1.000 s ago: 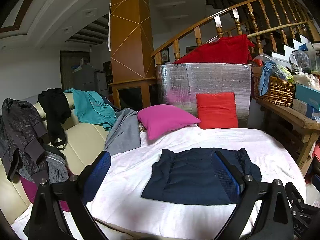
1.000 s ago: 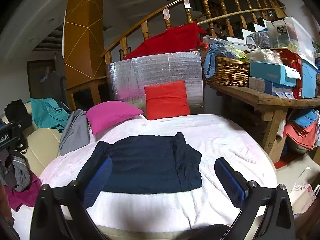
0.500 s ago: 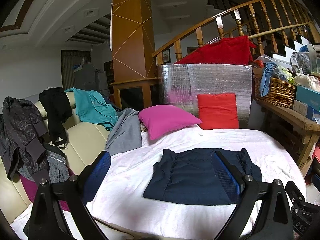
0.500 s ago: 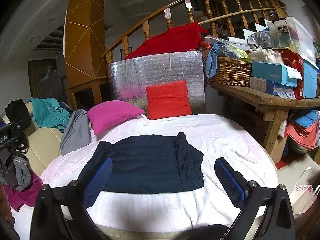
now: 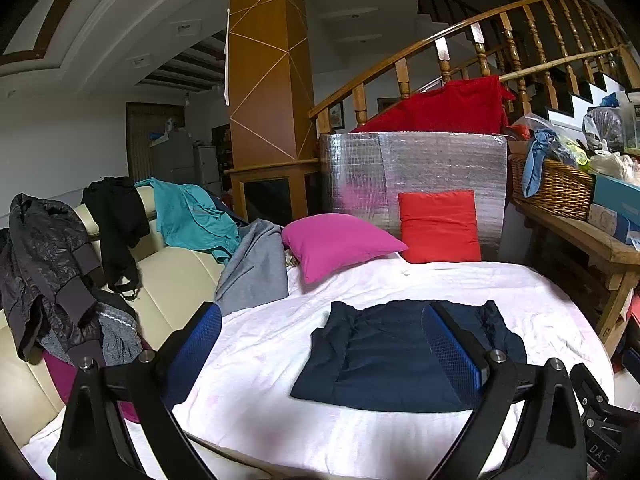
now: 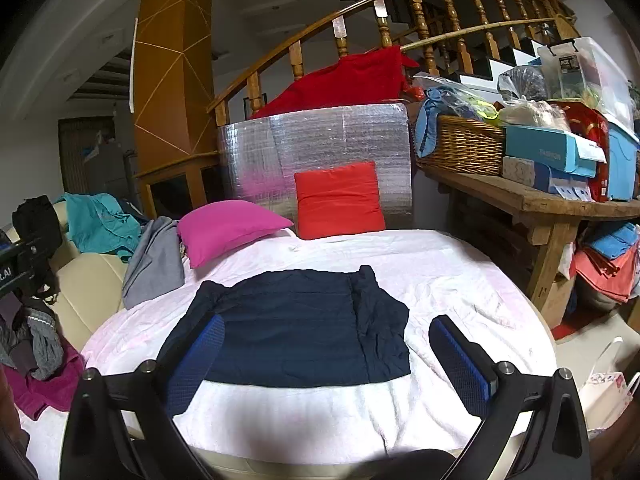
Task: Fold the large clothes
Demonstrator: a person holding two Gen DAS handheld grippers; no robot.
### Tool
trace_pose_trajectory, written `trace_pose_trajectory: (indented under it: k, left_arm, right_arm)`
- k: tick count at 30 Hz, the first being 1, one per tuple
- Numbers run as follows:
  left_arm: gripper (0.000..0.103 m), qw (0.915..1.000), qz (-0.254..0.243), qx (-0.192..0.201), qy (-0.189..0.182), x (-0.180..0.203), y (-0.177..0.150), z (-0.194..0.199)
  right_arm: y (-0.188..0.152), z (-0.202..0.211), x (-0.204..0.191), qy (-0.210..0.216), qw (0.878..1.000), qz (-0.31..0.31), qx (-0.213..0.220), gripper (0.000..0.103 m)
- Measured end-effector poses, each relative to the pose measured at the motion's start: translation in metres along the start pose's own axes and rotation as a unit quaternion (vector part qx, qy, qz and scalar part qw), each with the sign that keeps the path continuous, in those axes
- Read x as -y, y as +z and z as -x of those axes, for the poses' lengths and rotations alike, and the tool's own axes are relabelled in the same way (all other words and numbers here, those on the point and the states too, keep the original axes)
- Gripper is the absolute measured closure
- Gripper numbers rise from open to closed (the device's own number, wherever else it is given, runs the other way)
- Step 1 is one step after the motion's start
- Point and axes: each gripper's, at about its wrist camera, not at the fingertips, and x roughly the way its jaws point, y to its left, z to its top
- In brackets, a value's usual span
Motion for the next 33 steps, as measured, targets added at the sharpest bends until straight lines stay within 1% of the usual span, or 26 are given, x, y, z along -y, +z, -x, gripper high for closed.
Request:
trace_pose_trajectory:
  k: [19, 28, 33]
  left_arm:
    - [0.003, 1.0000, 0.008, 0.001, 0.002, -0.012, 0.002, 0.001]
    - [0.003, 1.0000, 0.009, -0.002, -0.002, -0.015, 0.003, -0.004]
    - [0.003, 0.9999, 0.009, -0.006, 0.002, -0.017, 0.003, -0.008]
  right_arm:
    - [0.005, 0.004, -0.013, 0.000, 1.000, 0.009, 0.006, 0.000]
    - [0.004, 0.003, -0.017, 0.000, 1.000, 0.012, 0.000, 0.000]
    - [0.004, -0.004, -0.021, 0.002, 1.000, 0.013, -0.006, 0.000]
